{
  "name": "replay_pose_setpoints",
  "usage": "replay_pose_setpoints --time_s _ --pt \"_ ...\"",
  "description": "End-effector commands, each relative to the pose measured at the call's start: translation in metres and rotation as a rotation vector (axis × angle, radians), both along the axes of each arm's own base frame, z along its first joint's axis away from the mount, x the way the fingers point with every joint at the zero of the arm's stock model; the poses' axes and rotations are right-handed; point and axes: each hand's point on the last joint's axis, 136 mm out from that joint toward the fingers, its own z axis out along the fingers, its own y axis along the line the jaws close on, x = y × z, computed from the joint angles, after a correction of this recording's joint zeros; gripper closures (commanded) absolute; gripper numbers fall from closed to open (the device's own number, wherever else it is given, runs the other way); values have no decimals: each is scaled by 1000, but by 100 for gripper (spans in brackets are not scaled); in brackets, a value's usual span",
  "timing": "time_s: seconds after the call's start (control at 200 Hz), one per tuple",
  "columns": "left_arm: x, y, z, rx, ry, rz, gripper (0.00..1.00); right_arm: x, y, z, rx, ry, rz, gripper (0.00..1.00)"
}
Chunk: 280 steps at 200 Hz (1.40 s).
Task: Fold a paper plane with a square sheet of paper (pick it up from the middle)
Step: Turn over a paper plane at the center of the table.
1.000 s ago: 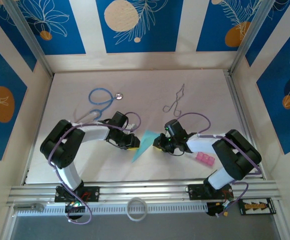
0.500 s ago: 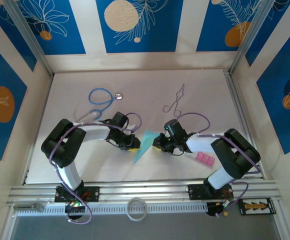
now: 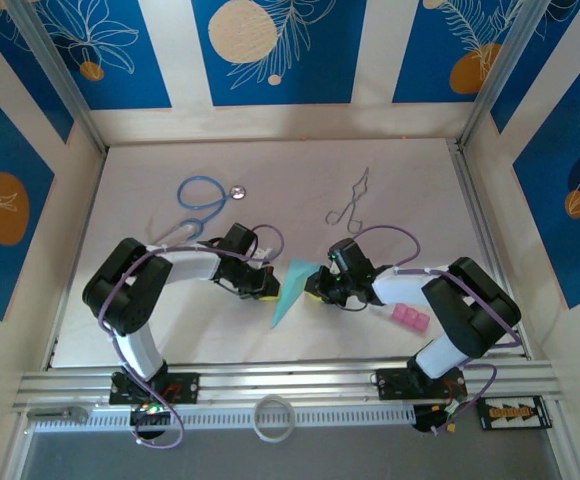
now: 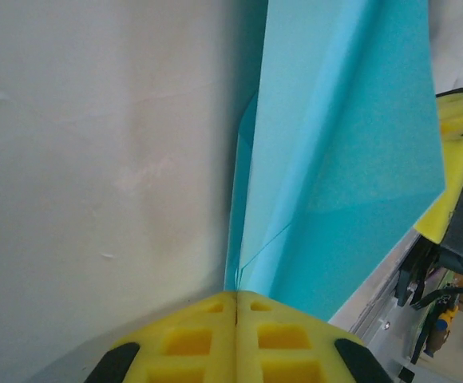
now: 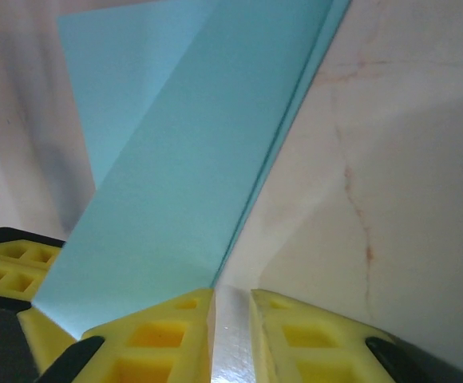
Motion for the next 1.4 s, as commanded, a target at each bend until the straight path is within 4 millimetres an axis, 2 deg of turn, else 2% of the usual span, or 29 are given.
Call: replay_pose_setpoints --time_s 0.0,0.105,0.265,0.37,0.42,0.51,0.605,0.775,0.86,1.075,1.165,1.396 --pt "5 -3 18 -24 -69 3 99 -3 15 13 42 -27 38 77" --pt "11 4 25 7 -135 32 100 -3 13 28 40 -55 30 71" --pt "18 16 34 84 -238 57 100 -3 21 59 69 -113 45 59" --pt "19 21 35 117 -264 59 100 -1 27 72 74 -146 39 51" --pt "19 21 36 123 -271 59 100 1 30 76 82 -150 39 50" --pt "18 22 37 127 -282 60 100 5 36 74 72 -132 29 50" --pt "17 20 38 127 -287 55 100 10 32 58 4 -66 -13 50" --pt "15 20 37 130 -288 49 100 16 48 44 18 -19 9 51" --pt "14 20 36 134 -287 46 100 18 52 38 18 -1 11 54" --pt "13 22 38 141 -302 44 100 14 41 18 -19 45 -18 81" --pt "14 23 38 144 -305 49 91 12 37 13 1 52 -22 90" --pt "14 16 41 103 -306 38 78 7 36 7 38 65 -15 96"
